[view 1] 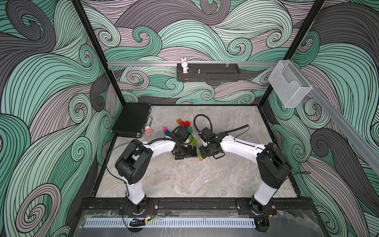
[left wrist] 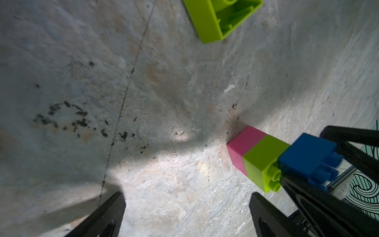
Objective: Assemble the number 4 with lego
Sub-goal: Assemble the lego brick with the lego brick, then pick up the lego brick from the center of the board.
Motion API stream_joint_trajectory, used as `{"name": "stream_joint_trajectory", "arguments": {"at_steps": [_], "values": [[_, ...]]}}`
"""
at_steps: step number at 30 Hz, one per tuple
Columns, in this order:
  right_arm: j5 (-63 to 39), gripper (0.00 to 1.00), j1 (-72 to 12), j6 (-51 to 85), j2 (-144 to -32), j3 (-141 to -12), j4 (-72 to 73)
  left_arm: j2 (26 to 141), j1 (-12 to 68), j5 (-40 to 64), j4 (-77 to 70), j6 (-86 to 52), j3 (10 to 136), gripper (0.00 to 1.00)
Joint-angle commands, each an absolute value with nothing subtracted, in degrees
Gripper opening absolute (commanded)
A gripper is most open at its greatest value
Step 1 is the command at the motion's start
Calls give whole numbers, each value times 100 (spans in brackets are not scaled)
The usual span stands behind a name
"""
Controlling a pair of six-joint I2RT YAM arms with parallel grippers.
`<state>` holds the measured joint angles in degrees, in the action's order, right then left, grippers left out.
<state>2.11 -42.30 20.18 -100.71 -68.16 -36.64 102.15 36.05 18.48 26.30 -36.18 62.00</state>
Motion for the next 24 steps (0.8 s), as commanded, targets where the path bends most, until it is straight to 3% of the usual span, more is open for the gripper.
{"name": "stream_joint_trajectory", "arguments": {"at_steps": [1, 10, 13, 24], "values": [[180, 65, -4245, 2061, -9862, -6987, -3893, 10048, 3577, 1816, 2700, -3459, 6250, 99], [-404, 73, -4150, 715, -9584, -6753, -3010, 8875, 3297, 528, 2800, -3750, 5824, 99], [-897, 75, -4069, -2, -10069, -7042, -2960, 8476, 3103, 87, 3026, -3858, 5689, 99], [-99, 78, -4047, -348, -11851, -8618, -3290, 7329, 2317, -325, 3121, -4296, 4864, 98]]}}
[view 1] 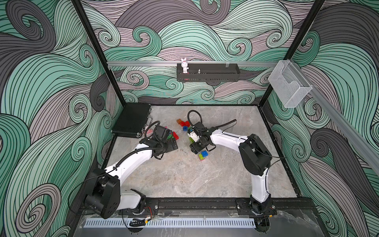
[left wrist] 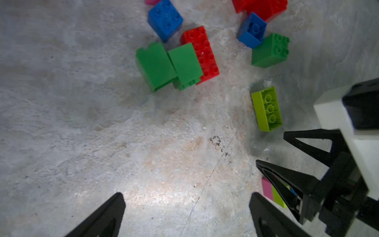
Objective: Assemble the number 4 with lego
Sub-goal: Pick up the lego brick from the center of the board.
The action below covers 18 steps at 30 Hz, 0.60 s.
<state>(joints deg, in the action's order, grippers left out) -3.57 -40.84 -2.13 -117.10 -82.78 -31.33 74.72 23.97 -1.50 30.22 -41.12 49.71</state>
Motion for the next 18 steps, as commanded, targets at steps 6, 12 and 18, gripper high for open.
{"name": "stream_joint_trajectory", "arguments": {"at_steps": [6, 12, 18], "values": [[-7, 72, -3978, -65, -12310, -9025, -3348, 7243, 2158, -301, 3155, -4256, 4781, 99], [105, 50, -3967, -17, -12484, -9186, -3392, 7351, 2048, -106, 3125, -4126, 4864, 99], [174, 41, -3964, -257, -12533, -9114, -3372, 7695, 2002, 612, 3190, -3879, 5078, 99]]}}
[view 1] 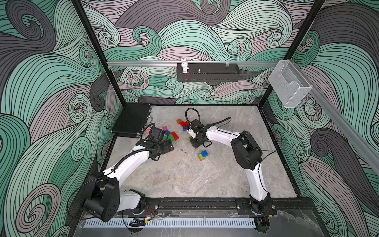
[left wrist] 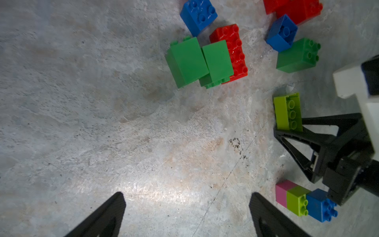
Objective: Assemble the number 4 with lego
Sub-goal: Pick up the lego brick from the center of the board.
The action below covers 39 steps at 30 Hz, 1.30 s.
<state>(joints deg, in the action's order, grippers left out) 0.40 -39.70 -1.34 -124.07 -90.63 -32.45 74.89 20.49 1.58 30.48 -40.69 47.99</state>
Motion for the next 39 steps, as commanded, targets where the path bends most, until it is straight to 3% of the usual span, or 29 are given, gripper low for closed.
{"name": "stream_joint_trajectory", "arguments": {"at_steps": [1, 6, 10, 19, 24, 34, 39], "values": [[184, 40, -3963, -295, -12519, -9110, -3345, 7807, 1995, 791, 3232, -3848, 5170, 99], [-33, 31, -3983, -573, -12140, -8855, -2975, 8253, 1997, 1742, 3208, -3590, 5468, 99], [-625, 25, -4017, -965, -11124, -7871, -2210, 8380, 2002, 2748, 3316, -3141, 5913, 97], [-2134, 23, -4037, -1665, -9050, -5813, -679, 8336, 2013, 4441, 3329, -2732, 6455, 88], [-2628, 23, -4118, -1892, -8724, -5481, -185, 8315, 2024, 4861, 3352, -2628, 6572, 88], [-3080, 24, -4201, -1585, -8604, -5378, 462, 8401, 2037, 5568, 3354, -2471, 6529, 77], [-3128, 25, -4253, -1533, -8703, -5483, 600, 8468, 2044, 5621, 3418, -2430, 6552, 59]]}}
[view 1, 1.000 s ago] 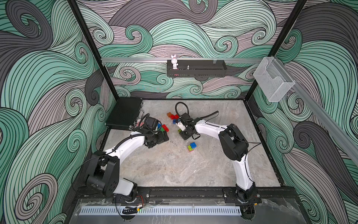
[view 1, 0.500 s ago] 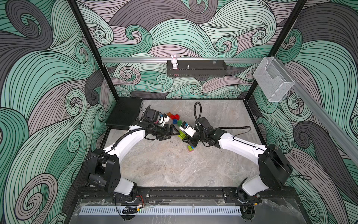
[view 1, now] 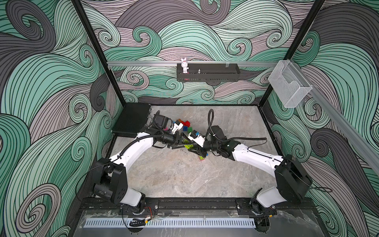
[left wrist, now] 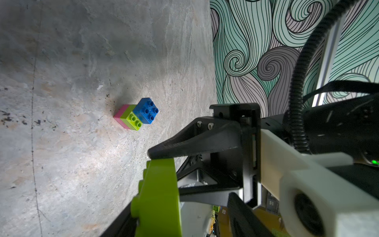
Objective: Assemble the number 4 with lego
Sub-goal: Pick up the lego brick from the center of the board, then place the lego brick at the center of the board.
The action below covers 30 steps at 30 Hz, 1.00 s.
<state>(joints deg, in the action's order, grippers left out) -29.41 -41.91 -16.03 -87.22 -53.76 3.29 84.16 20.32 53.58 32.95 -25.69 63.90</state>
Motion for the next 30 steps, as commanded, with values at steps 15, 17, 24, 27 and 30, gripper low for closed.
{"name": "stream_joint_trajectory", "arguments": {"at_steps": [15, 17, 24, 27, 30], "values": [[-3234, 42, -4333, -1510, -8693, -5629, 435, 8536, 2055, 4880, 3709, -2353, 6761, 5], [-3073, 52, -4296, -1439, -8591, -5630, 269, 8455, 2082, 3900, 4074, -2240, 6858, 0], [-1438, 99, -3888, -726, -7335, -4664, 517, 8310, 2296, -272, 5105, -2688, 6713, 0], [-35, 99, -3695, -71, -6764, -4269, 529, 8515, 2625, -1694, 5579, -3012, 6601, 0], [987, 99, -3454, 572, -6557, -4290, -303, 9101, 3036, -2556, 6095, -3410, 6678, 0]]}}
